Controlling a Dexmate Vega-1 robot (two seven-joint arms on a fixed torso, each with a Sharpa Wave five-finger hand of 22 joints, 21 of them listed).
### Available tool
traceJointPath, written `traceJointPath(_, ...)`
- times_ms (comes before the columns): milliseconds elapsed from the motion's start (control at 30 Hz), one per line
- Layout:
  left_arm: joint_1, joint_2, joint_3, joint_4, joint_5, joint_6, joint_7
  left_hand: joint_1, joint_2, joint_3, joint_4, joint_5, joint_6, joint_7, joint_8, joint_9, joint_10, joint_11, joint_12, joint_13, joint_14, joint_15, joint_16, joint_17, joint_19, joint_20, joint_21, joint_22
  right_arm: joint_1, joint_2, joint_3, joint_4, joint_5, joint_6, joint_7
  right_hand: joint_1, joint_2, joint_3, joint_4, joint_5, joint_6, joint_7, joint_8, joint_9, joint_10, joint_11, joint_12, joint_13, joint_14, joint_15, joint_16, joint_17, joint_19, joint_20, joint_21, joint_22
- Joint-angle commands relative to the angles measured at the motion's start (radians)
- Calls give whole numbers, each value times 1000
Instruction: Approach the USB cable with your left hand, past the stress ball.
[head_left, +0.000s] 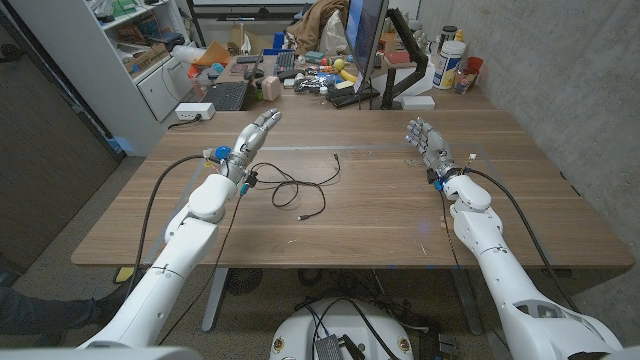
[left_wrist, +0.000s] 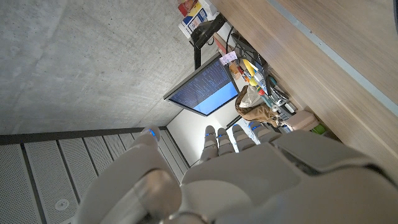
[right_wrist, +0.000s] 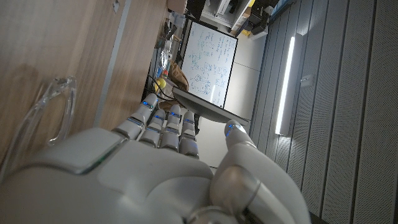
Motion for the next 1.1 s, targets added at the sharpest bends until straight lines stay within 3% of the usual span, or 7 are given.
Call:
traceJointPath(33, 11, 13, 15, -29, 67, 21, 27, 16, 4, 1, -7, 6, 14, 2, 7, 4, 7, -3, 4, 4, 4, -6, 7, 5, -5, 8, -1, 3, 4, 2, 0, 3, -1, 5, -1, 0, 10, -2, -1, 5, 4, -2, 0, 2, 9, -3, -1, 6, 12, 0, -2, 3, 5, -25, -5, 3)
traceJointPath(1100, 28, 38, 38, -77, 153, 31, 38, 32, 16, 6, -13, 6, 30, -2, 7, 4, 20, -9, 5, 3, 16, -13, 8, 4, 2, 13, -3, 3, 19, 5, -3, 24, -2, 14, 3, -2, 11, -3, -2, 5, 6, -2, 0, 3, 14, -1, -1, 6, 13, -2, -3, 3, 9, -24, -18, 4)
